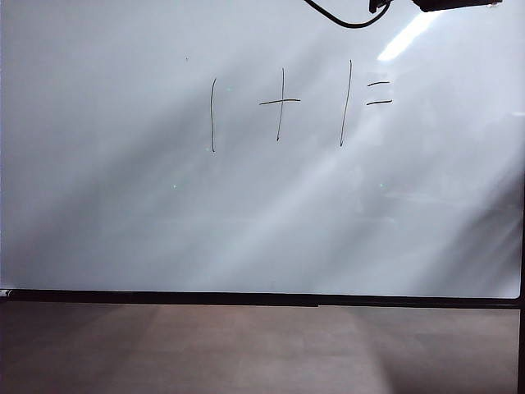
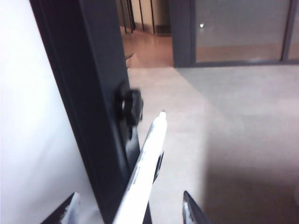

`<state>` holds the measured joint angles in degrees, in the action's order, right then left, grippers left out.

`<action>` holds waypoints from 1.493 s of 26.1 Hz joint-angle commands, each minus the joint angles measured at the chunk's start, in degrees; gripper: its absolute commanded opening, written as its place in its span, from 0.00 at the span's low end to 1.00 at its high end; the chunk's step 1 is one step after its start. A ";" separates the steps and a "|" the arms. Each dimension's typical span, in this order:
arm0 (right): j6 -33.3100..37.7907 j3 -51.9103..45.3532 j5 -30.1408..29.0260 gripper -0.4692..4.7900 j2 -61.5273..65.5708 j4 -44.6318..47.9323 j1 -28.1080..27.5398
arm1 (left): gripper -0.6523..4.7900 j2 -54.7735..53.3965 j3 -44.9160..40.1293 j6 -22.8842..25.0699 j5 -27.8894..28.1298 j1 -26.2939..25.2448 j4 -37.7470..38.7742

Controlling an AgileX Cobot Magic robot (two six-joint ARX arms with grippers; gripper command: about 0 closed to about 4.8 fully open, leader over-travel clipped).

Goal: Reach to the right to find the marker pen, pick it up, and write the answer to the math problem on the whiteboard.

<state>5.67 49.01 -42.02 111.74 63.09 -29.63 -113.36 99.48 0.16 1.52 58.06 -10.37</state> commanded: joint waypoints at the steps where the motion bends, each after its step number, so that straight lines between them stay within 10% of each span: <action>1: -0.13 0.33 -0.04 0.60 0.98 1.07 0.26 | 0.11 0.35 0.26 0.02 -0.24 0.04 -0.66; 34: -1.27 1.29 7.85 0.46 3.32 1.49 4.24 | 0.11 0.35 0.24 0.00 -0.24 0.07 -2.19; 39: -1.25 1.29 9.18 0.30 3.32 1.44 4.37 | 0.11 0.35 0.24 0.00 -0.22 0.04 -2.23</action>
<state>4.45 50.24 -33.58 115.24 63.53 -25.50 -113.36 99.46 0.16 1.54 58.08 -11.68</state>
